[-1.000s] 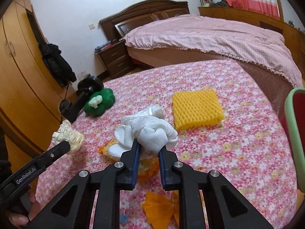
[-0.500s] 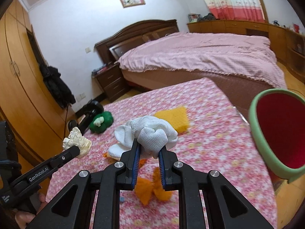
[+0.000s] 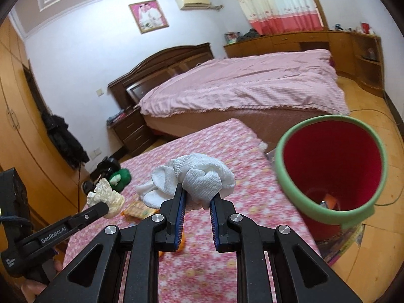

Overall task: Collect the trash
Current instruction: 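Carry the cream paper and white cloth over the red bucket and open both tools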

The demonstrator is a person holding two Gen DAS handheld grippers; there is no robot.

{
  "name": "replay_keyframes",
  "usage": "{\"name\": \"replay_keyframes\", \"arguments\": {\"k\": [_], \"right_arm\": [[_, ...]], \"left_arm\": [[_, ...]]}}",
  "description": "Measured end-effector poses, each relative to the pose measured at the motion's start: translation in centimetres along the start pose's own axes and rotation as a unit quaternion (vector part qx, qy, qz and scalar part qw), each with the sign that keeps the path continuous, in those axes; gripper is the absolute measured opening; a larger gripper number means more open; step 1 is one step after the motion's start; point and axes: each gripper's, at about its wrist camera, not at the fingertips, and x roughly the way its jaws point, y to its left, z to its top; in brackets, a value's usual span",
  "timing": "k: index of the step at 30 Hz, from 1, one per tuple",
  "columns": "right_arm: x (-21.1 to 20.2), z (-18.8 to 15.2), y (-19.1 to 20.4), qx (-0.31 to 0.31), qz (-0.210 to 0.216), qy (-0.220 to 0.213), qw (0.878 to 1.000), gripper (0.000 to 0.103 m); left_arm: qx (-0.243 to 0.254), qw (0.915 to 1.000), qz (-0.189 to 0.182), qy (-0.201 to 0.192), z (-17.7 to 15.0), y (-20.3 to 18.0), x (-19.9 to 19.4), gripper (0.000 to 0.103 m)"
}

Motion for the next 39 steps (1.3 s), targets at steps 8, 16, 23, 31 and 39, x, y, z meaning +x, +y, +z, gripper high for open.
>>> {"name": "replay_keyframes", "arguments": {"k": [8, 16, 23, 31, 39], "right_arm": [[-2.2, 0.6, -3.6, 0.025, -0.032, -0.032, 0.999, 0.018], [-2.8, 1.0, -8.3, 0.064, -0.064, -0.046, 0.995, 0.018], [-2.9, 1.2, -13.0, 0.1, -0.096, -0.041, 0.989, 0.018], [-2.2, 1.0, -16.7, 0.115, -0.121, -0.029, 0.986, 0.018], [-1.0, 0.9, -19.5, 0.127, -0.132, -0.013, 0.983, 0.019]], "left_arm": [[0.033, 0.999, -0.026, 0.018, 0.1, -4.1, 2.0, 0.023], [0.064, 0.9951, -0.062, 0.044, 0.1, -8.4, 5.0, 0.023], [0.102, 0.9895, -0.076, 0.068, -0.6, -12.5, 8.0, 0.023], [0.125, 0.9806, -0.113, 0.099, -1.2, -16.5, 11.6, 0.023], [0.164, 0.9741, -0.112, 0.108, -2.1, -19.8, 15.3, 0.023]]}}
